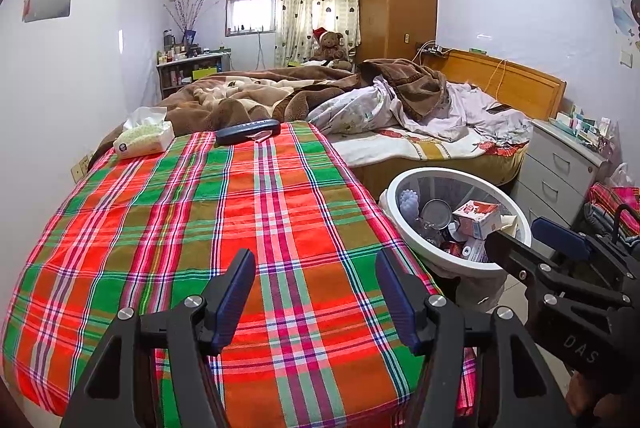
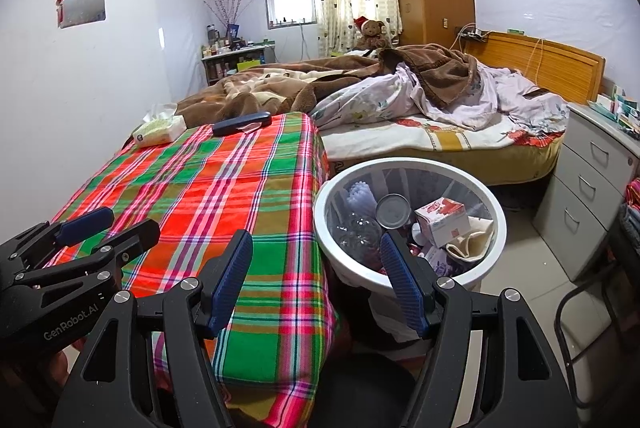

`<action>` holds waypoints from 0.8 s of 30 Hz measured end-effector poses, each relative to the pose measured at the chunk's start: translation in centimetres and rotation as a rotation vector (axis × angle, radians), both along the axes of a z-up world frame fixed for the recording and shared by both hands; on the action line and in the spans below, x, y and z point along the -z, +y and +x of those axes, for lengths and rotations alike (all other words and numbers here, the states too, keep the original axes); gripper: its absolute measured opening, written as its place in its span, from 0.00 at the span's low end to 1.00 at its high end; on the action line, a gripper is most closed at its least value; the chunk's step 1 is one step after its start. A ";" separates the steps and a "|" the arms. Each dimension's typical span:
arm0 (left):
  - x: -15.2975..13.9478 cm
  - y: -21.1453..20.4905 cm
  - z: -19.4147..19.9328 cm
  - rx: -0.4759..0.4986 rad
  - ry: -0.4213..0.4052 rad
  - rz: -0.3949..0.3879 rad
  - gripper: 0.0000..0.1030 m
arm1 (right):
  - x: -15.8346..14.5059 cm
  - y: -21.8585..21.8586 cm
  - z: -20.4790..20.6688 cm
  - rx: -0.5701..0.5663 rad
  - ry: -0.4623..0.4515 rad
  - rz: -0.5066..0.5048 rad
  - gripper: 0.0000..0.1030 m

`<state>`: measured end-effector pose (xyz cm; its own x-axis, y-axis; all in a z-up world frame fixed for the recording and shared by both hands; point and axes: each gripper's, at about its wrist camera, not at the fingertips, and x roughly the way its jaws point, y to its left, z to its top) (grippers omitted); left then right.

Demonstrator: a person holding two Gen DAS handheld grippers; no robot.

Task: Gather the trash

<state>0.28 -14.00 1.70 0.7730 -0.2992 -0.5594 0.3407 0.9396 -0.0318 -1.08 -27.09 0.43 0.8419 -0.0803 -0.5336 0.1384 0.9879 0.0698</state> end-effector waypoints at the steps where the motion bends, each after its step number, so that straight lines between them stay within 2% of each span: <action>1: 0.0 0.0 0.0 0.000 0.000 0.000 0.60 | 0.0 0.0 0.0 0.001 0.000 0.001 0.66; 24: -0.4 0.2 -0.2 -0.008 0.001 -0.001 0.60 | 0.0 0.2 0.3 -0.009 0.002 0.001 0.66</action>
